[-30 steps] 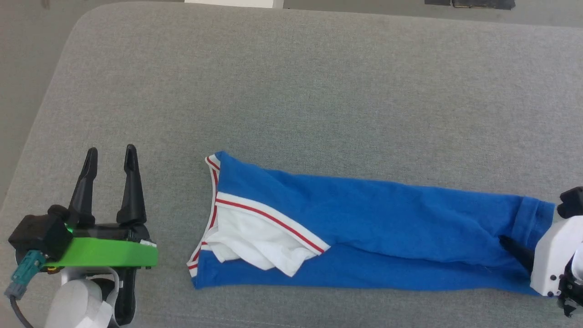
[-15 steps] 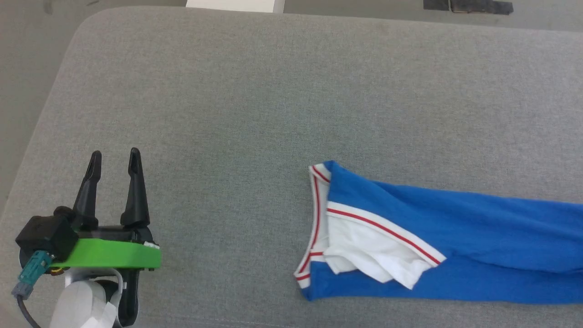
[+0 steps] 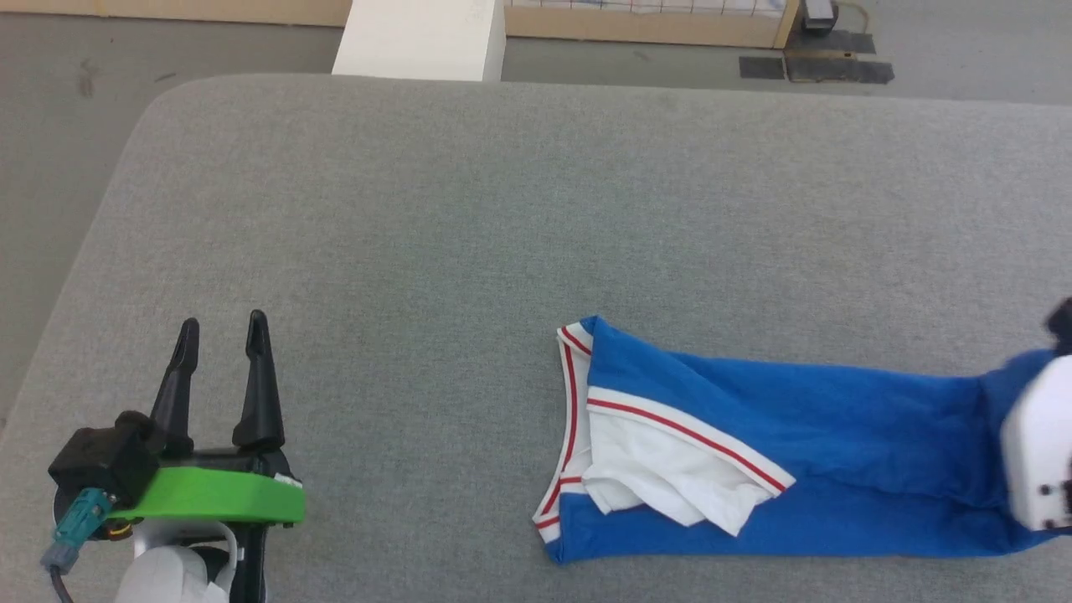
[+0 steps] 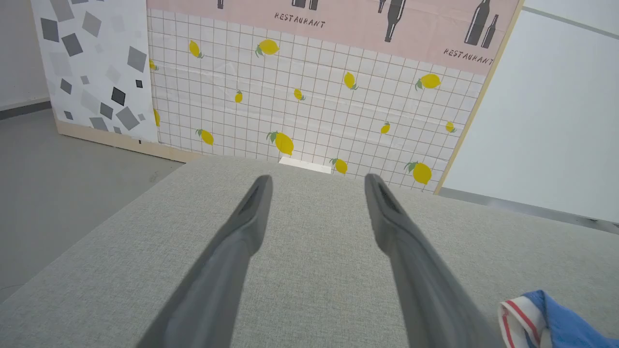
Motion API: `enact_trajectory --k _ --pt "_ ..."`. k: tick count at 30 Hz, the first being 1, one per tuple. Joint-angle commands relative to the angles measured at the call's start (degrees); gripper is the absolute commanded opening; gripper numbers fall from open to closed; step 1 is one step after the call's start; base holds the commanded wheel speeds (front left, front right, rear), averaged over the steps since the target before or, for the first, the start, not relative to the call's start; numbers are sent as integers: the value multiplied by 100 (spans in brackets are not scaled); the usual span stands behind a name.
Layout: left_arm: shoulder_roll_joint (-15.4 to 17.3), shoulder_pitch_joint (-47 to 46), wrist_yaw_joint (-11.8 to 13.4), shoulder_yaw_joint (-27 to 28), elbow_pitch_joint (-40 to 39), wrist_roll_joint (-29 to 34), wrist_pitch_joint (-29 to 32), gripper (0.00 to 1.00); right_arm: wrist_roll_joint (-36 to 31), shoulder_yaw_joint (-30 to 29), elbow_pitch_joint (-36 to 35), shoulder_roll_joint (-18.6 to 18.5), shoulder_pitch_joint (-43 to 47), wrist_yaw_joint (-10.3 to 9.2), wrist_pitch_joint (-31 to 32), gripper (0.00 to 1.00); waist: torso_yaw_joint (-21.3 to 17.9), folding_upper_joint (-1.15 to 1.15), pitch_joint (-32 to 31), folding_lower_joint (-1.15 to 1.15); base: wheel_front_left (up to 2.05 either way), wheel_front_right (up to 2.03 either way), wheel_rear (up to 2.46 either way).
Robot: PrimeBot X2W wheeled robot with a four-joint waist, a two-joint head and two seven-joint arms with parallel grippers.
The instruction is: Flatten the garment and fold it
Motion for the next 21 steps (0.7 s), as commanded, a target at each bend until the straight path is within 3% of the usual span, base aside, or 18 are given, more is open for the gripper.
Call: enact_trajectory --k 1,10,21 --pt "-44 49 -40 13 19 42 -21 100 144 177 -102 128 27 -10 61 0 -23 0 -44 0 0 0 0" --pt "-88 96 -40 -97 141 35 -22 100 677 1458 7 888 -333 -10 -344 0 126 0 -78 0 0 0 0" --pt "-160 134 -40 -297 307 -44 -22 100 636 2514 1314 1706 -1049 -10 -1499 0 371 0 -69 0 0 0 0"
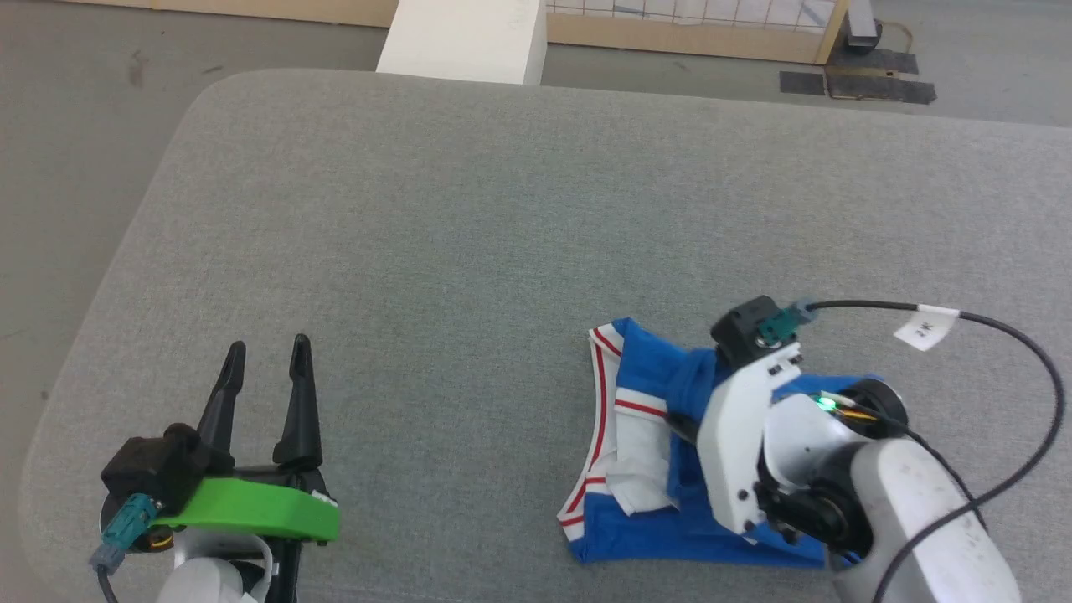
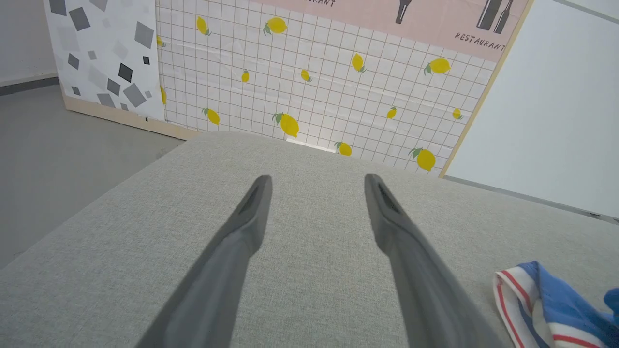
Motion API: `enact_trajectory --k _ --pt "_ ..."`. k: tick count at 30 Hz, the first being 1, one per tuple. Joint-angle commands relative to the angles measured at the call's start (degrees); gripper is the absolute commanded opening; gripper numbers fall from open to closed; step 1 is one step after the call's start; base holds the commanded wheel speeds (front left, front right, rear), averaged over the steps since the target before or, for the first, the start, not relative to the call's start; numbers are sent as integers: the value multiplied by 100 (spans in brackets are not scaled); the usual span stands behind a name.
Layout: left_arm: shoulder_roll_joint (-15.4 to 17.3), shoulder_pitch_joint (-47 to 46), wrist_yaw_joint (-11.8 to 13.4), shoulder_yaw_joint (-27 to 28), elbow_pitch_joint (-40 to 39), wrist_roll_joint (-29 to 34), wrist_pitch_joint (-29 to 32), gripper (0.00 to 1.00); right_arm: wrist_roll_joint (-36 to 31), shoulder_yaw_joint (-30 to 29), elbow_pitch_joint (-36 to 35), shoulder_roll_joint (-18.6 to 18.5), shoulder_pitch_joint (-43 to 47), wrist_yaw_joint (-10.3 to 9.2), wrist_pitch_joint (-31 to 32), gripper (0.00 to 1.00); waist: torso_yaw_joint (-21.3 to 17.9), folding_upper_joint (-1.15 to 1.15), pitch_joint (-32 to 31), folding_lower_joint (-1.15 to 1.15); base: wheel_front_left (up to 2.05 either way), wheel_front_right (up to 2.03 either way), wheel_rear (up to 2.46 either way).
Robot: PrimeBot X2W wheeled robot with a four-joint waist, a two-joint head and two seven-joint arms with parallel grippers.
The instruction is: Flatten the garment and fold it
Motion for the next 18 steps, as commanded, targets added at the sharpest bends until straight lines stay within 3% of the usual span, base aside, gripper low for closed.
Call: enact_trajectory --k 1,11,12,18 --pt "-28 56 -39 -20 19 -36 -22 100 -37 47 142 62 -155 -9 -151 0 42 0 20 0 0 0 0" --pt "-1 -21 -39 -110 106 -111 -22 100 -246 364 1514 368 -547 -9 -1176 0 154 0 153 0 0 0 0" --pt "5 -62 -39 -145 148 -141 -22 100 -352 434 2022 396 -642 -9 -1524 100 164 0 174 0 0 0 0" --pt "30 -52 -39 -157 201 -146 -22 100 20 934 2090 402 -903 -9 -1805 100 97 0 102 0 0 0 0"
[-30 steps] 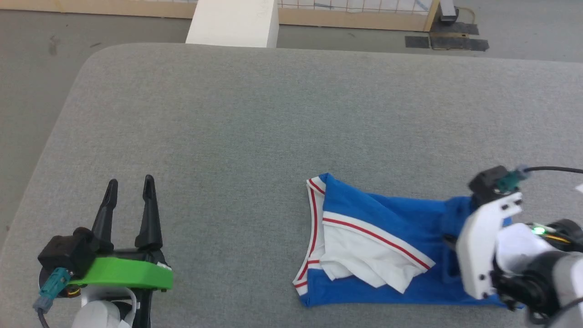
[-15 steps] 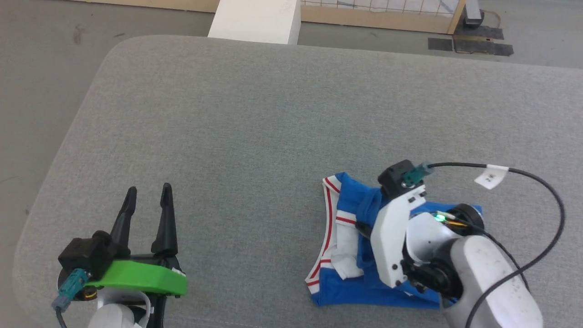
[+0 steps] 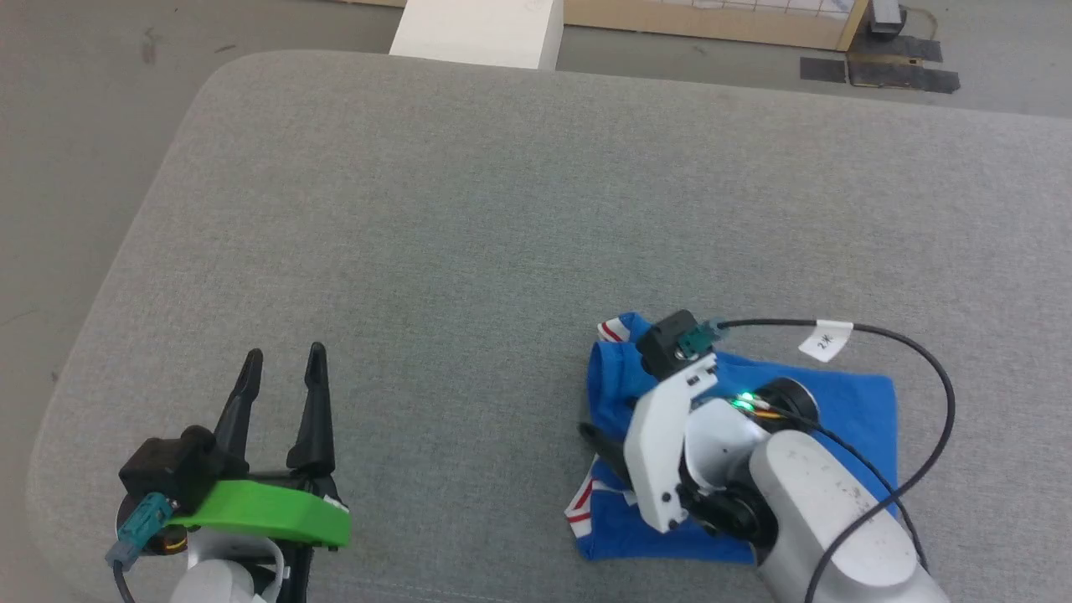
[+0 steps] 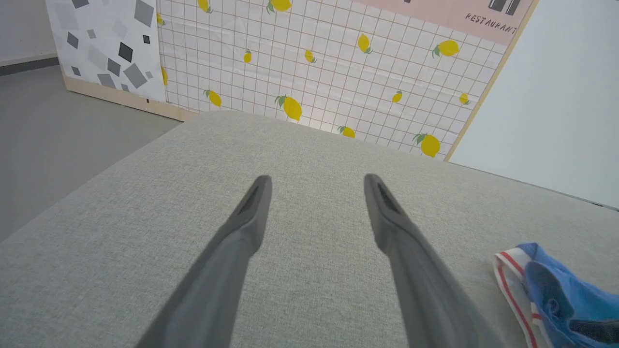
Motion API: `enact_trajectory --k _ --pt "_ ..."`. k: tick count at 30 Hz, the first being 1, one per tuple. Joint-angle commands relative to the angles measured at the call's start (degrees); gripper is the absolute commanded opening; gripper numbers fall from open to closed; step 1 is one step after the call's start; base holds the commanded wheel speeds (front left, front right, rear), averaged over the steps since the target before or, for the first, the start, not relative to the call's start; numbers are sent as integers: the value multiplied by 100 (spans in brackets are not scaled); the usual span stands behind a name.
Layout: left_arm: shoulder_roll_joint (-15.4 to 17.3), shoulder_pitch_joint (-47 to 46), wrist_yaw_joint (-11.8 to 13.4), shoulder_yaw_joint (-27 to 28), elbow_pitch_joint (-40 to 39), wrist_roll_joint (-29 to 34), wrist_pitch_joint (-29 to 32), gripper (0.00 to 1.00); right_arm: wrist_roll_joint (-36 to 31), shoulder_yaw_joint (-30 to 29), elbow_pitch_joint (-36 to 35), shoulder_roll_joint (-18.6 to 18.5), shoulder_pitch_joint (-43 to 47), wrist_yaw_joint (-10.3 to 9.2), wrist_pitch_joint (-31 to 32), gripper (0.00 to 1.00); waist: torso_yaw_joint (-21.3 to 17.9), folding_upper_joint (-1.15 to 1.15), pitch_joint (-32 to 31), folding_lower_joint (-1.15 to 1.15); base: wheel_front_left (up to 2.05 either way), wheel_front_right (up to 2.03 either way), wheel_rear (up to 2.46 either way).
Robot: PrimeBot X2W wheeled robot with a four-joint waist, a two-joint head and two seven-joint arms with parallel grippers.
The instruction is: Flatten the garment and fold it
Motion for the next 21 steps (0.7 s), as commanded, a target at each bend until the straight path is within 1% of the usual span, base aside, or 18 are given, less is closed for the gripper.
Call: enact_trajectory --k 1,5,9,12,16,19,21 --pt "27 -22 -39 -5 20 -73 -22 100 126 100 -95 13 -145 -9 -68 100 -53 0 -56 0 0 0 0" --pt "39 26 -39 23 17 -61 -22 100 383 368 -433 14 -271 -9 -111 100 -191 0 -162 0 0 0 0" --pt "31 69 -39 74 -17 -44 -22 100 301 271 -855 14 -311 -9 -289 100 -383 0 -249 0 0 0 0" --pt "4 90 -34 146 -56 -11 -22 100 40 -71 -1162 14 -215 -9 -470 100 -548 0 -292 0 0 0 0" --pt "-45 111 -20 227 -103 67 -22 100 -319 -882 -1531 -22 159 -9 -636 100 -753 0 -320 0 0 0 0" --pt "-85 103 -2 319 -163 136 -22 100 -610 -1547 -1690 -87 521 -9 -638 100 -874 0 -291 0 0 0 0" --pt "-98 91 -5 322 -190 190 -22 100 -769 -1879 -1745 -108 733 -9 -594 100 -912 0 -266 0 0 0 0"
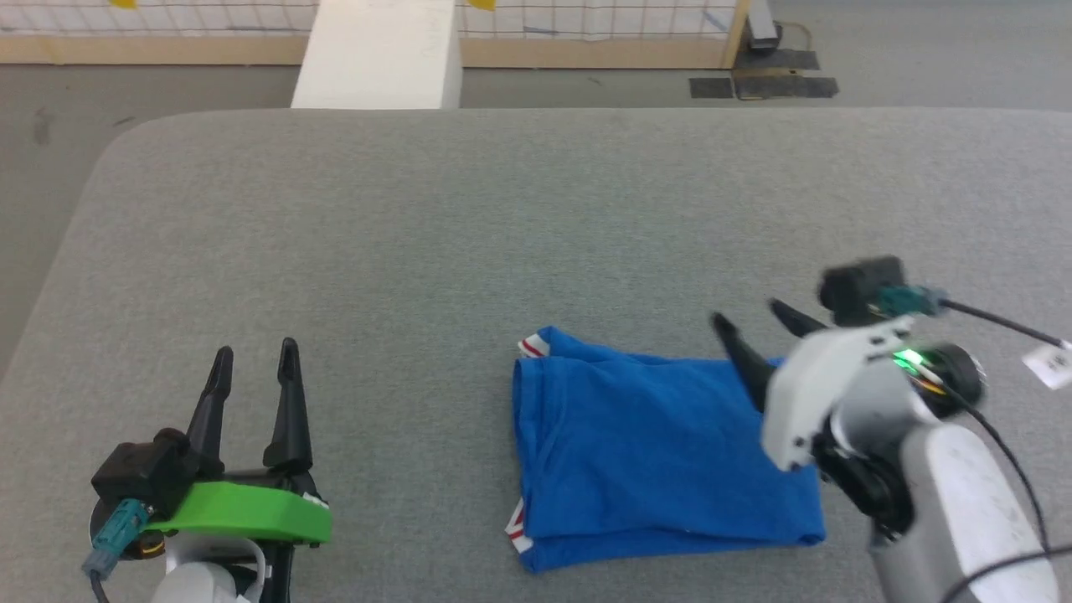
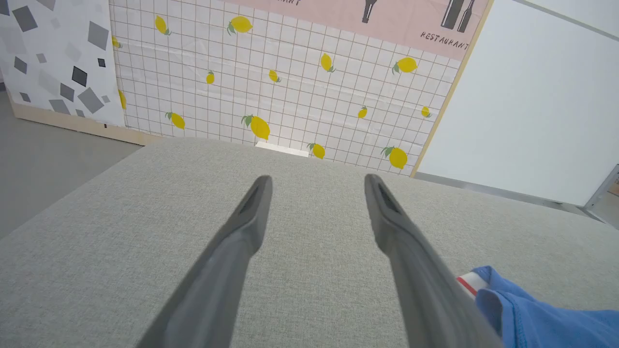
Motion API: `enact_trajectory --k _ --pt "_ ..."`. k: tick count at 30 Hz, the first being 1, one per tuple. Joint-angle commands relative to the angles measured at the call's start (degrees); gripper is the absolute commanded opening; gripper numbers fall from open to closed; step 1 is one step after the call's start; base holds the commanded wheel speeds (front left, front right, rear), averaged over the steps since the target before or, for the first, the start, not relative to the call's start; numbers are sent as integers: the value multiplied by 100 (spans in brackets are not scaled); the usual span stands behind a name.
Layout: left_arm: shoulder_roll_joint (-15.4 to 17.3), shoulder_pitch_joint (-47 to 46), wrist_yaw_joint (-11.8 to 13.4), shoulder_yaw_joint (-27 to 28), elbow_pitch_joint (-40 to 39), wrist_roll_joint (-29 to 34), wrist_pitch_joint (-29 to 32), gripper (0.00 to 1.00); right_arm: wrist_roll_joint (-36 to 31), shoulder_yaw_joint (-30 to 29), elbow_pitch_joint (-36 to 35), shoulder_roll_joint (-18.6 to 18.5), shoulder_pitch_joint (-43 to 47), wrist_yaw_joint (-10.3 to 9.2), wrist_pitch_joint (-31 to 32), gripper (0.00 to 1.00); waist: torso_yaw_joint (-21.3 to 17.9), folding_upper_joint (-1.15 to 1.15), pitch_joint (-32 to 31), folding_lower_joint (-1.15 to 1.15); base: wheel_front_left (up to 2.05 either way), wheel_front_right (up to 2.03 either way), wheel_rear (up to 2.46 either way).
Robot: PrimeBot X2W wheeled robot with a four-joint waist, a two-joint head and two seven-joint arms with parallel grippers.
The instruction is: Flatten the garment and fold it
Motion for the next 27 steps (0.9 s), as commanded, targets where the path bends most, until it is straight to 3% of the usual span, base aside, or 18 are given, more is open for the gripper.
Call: enact_trajectory --k 1,10,22,23,24,25,27 --pt "-45 23 -13 -2 -28 64 -22 100 -131 -177 -47 -7 182 -9 29 100 -85 0 48 0 0 0 0" --pt "-76 -70 -31 -62 -19 161 -22 100 -881 -743 79 20 863 -9 703 100 -4 0 214 0 0 0 0" --pt "-85 -169 -43 -112 45 146 -22 100 -1145 -583 798 103 822 -9 1282 100 181 0 305 0 0 0 0" --pt "-84 -174 -43 -114 46 142 -22 100 -1166 -546 814 88 795 -9 1286 47 185 0 302 0 0 0 0" --pt "-82 -179 -43 -119 50 139 -22 100 -1160 -483 824 54 754 -9 1266 14 191 0 296 0 0 0 0" --pt "-78 -185 -44 -124 55 137 -22 100 -1127 -395 831 -2 714 -9 1257 0 193 0 290 0 0 0 0" --pt "-69 -194 -44 -128 55 133 -22 100 -1083 -240 805 -164 620 -9 1257 0 182 0 276 0 0 0 0"
